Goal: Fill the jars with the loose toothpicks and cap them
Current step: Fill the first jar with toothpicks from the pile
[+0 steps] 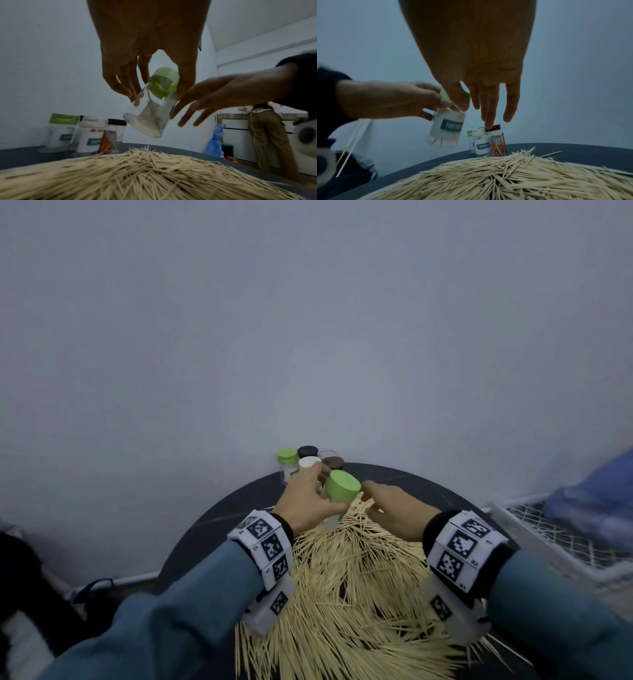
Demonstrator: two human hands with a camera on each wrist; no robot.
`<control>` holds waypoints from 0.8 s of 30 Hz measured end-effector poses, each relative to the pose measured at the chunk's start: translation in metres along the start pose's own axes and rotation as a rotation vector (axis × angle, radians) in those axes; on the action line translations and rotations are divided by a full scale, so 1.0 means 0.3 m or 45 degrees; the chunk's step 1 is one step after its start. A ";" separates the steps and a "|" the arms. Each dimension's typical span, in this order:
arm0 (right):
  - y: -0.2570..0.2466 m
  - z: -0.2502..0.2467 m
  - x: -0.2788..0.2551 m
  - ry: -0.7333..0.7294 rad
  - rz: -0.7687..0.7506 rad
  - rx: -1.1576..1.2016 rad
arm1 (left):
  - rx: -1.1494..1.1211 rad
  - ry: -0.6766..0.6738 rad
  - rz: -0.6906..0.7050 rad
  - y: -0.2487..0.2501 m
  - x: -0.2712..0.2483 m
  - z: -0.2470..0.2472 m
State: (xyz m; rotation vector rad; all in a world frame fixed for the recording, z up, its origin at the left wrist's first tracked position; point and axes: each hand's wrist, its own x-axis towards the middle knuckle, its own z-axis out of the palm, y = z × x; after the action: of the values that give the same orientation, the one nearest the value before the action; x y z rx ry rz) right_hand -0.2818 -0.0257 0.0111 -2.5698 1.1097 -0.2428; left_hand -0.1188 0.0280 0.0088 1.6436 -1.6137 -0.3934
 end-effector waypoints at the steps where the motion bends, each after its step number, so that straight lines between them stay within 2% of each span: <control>1: 0.013 -0.009 -0.013 0.036 0.008 0.040 | 0.006 -0.030 0.005 0.007 -0.010 0.022; 5: 0.061 -0.031 -0.071 0.126 0.035 0.224 | 0.042 -0.079 0.025 0.034 -0.037 0.100; 8: 0.089 -0.031 -0.114 0.074 0.075 0.290 | 0.012 -0.119 0.033 0.054 -0.054 0.143; 13: 0.087 -0.025 -0.165 0.015 0.091 0.307 | -0.006 -0.156 0.086 0.082 -0.079 0.180; 24: 0.081 -0.051 -0.201 0.098 0.044 0.326 | -0.144 -0.165 0.120 0.092 -0.109 0.190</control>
State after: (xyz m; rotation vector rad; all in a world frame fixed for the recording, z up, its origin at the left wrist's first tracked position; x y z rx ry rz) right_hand -0.3437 -0.0008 0.0149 -2.3308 1.0721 -0.4482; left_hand -0.1828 0.0444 -0.0183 1.4778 -1.7244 -0.5419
